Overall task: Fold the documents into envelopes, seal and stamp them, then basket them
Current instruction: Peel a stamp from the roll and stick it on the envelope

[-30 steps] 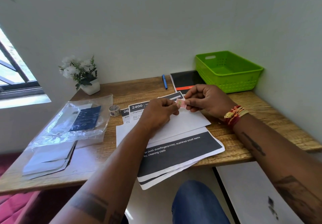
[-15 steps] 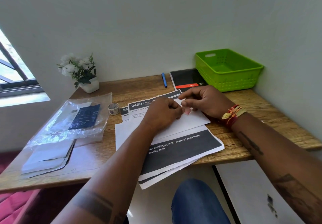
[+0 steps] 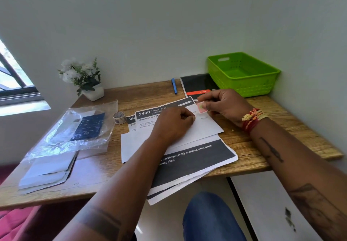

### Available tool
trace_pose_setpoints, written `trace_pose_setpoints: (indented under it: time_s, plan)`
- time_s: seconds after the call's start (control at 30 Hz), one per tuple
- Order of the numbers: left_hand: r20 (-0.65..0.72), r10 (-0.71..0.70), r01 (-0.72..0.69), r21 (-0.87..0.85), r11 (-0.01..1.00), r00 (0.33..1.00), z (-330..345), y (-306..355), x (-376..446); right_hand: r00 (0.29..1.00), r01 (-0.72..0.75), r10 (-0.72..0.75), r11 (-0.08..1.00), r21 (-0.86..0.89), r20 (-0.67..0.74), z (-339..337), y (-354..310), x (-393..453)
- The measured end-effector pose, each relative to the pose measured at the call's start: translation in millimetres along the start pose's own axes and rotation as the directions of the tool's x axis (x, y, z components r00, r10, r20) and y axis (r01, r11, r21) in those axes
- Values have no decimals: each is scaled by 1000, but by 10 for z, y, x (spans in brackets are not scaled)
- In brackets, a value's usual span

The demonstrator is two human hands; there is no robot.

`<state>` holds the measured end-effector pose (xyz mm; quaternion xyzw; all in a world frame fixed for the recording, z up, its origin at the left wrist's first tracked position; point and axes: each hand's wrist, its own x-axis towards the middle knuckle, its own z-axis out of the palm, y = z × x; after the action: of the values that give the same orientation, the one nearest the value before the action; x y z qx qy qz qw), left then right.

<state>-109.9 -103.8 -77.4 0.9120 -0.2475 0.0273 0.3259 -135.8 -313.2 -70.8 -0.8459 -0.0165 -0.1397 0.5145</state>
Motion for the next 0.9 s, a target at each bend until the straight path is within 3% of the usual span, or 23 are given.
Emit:
trace_pose_setpoints:
  time_s: [0.1, 0.23, 0.9]
  plan:
    - [0, 59, -59, 116, 992, 998, 46, 35, -39, 997, -66, 69, 996, -64, 46, 28, 29, 3]
    - [-10, 95, -92, 165, 982, 995, 79, 35, -47, 995, -49, 58, 991, -123, 75, 14, -16, -16]
    - [-44, 112, -103, 177, 979, 993, 122, 0, -29, 998, -22, 39, 964, -267, 58, 80, -62, -49]
